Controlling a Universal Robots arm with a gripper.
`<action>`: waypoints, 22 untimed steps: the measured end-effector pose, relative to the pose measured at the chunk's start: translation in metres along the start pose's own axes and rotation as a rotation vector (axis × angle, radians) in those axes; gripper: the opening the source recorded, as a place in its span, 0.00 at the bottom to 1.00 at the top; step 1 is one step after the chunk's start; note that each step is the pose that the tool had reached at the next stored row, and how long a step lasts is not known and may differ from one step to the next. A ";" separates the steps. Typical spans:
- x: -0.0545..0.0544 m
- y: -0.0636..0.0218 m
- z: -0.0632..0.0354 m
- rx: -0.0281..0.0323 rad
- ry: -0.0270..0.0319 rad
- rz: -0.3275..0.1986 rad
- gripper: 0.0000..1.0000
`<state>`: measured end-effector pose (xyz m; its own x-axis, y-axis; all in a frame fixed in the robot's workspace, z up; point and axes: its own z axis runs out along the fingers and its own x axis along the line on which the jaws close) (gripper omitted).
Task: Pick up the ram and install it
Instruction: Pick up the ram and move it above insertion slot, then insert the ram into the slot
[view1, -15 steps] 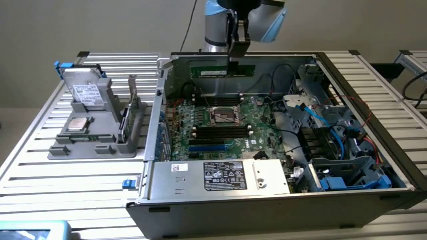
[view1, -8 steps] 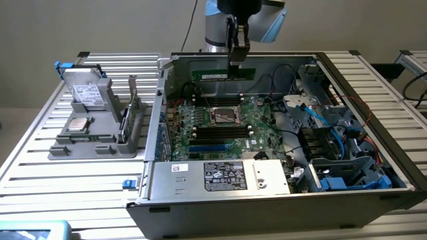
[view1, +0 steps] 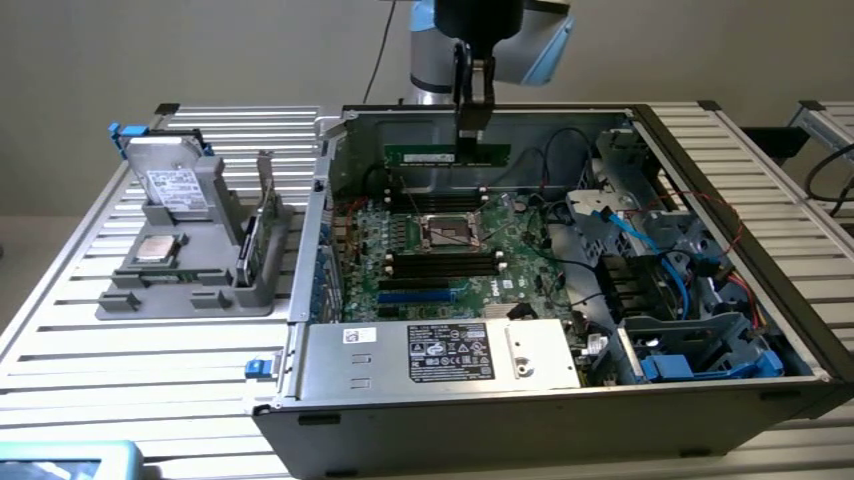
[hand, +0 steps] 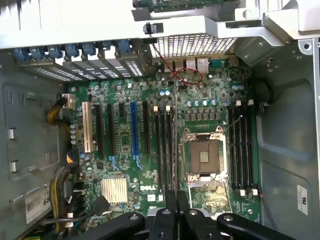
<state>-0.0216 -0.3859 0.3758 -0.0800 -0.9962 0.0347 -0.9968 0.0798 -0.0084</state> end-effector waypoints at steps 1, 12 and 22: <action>0.000 0.0000 0.0002 0.0000 0.0004 0.000 0.12; -0.001 -0.0068 0.0057 0.0003 0.0026 0.001 0.12; -0.001 -0.0068 0.0074 0.0006 0.0047 0.001 0.12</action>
<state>-0.0147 -0.3860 0.3684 -0.0811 -0.9959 0.0393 -0.9967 0.0808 -0.0091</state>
